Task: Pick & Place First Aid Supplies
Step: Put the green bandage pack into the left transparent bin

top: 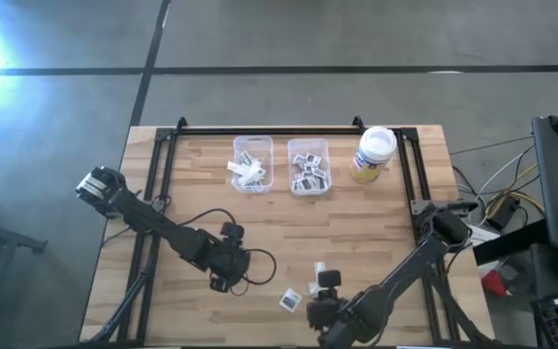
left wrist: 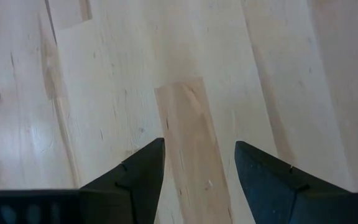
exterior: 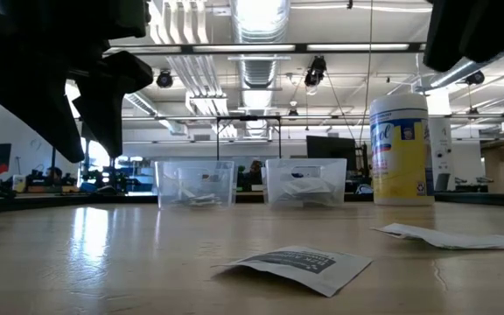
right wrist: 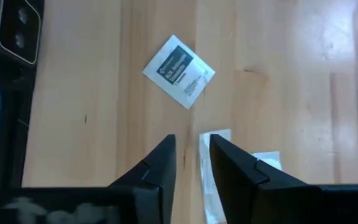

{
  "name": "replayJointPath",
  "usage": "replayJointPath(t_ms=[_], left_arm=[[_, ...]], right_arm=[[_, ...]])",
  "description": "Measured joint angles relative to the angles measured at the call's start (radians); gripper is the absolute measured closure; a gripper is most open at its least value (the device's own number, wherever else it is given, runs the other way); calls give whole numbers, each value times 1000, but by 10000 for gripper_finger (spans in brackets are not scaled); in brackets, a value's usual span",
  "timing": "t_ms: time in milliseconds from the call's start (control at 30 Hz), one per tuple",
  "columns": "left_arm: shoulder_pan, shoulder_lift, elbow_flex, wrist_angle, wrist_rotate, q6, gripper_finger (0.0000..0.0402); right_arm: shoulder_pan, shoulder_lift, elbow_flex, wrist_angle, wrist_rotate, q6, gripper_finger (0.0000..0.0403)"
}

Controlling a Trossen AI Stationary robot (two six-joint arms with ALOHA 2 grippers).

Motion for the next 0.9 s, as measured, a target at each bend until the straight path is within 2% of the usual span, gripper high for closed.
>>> replayJointPath(t_ms=[333, 900], left_arm=[[-1, 0, -1, 0, 0, 30, 195], [-1, 0, -2, 4, -6, 49, 195]], right_arm=[[-17, 94, 2, -1, 15, -10, 260], [-32, 173, -10, 30, 59, -10, 255]])
